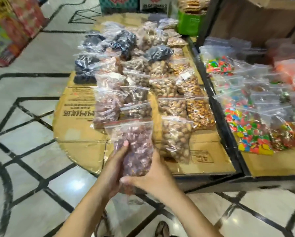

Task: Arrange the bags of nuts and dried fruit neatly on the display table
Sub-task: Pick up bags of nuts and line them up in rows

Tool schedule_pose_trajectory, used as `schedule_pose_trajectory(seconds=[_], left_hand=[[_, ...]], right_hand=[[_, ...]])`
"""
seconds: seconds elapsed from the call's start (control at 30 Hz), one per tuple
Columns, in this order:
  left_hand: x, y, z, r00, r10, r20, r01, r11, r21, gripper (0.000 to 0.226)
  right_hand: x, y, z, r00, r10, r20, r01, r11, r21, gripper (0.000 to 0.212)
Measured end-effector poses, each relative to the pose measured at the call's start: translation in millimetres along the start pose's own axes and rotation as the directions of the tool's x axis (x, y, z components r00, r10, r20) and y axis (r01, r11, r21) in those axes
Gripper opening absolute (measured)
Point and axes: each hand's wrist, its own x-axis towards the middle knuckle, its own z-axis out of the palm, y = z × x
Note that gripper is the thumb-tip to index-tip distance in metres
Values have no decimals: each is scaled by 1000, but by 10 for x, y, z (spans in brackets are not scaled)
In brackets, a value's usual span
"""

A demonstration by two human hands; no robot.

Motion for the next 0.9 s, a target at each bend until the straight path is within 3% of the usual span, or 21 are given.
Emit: schedule_pose_trajectory(seconds=[0.1, 0.27, 0.33, 0.4, 0.53, 0.63, 0.77, 0.9], left_hand=[[13, 258, -406, 987, -106, 124, 106, 994, 6, 42], [145, 759, -1229, 964, -144, 224, 95, 972, 215, 49], [249, 960, -1645, 979, -113, 170, 48, 937, 347, 74], [332, 1152, -2039, 993, -63, 104, 14, 910, 415, 97], [460, 1429, -2598, 999, -15, 51, -10, 893, 449, 95], [618, 1572, -2787, 999, -26, 46, -1, 858, 514, 78], [994, 1733, -2750, 998, 16, 63, -47, 851, 523, 60], [1503, 1941, -2702, 994, 71, 80, -103, 835, 541, 46]], right_hand=[[165, -248, 360, 998, 10, -59, -8, 999, 33, 130], [558, -586, 1085, 973, 85, -216, 2, 928, 374, 75], [767, -686, 1303, 944, 132, -303, 26, 884, 467, 71], [931, -813, 1448, 890, 134, -435, 82, 893, 443, 72], [1198, -941, 1499, 784, 105, -611, 87, 957, 277, 65], [1457, -908, 1536, 852, 179, -492, -126, 982, 138, 86], [1627, -911, 1573, 807, 305, -506, -304, 949, 88, 139], [1756, -1094, 1565, 723, 264, -638, -229, 963, 139, 136]])
